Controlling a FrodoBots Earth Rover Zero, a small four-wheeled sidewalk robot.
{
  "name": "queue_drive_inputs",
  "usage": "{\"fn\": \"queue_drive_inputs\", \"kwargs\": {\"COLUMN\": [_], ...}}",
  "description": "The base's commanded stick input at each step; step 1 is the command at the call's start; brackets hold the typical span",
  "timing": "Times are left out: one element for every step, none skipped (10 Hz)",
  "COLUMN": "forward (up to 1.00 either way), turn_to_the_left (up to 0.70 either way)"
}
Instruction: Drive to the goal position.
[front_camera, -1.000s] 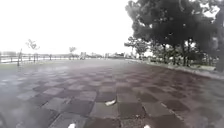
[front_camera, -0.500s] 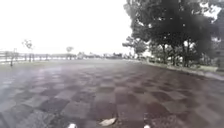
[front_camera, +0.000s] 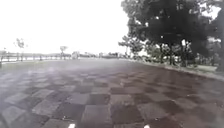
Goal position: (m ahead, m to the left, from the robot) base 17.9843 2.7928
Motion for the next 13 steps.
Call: {"fn": "queue_drive_inputs", "kwargs": {"forward": [0.85,0.85,0.85,0.85,0.85,0.85,0.85,0.85,0.85,0.85,0.85,0.85,0.85], "turn_to_the_left": [0.01,0.01,0.01,0.01,0.01,0.01,0.01,0.01,0.01,0.00,-0.10,-0.22,-0.33]}}
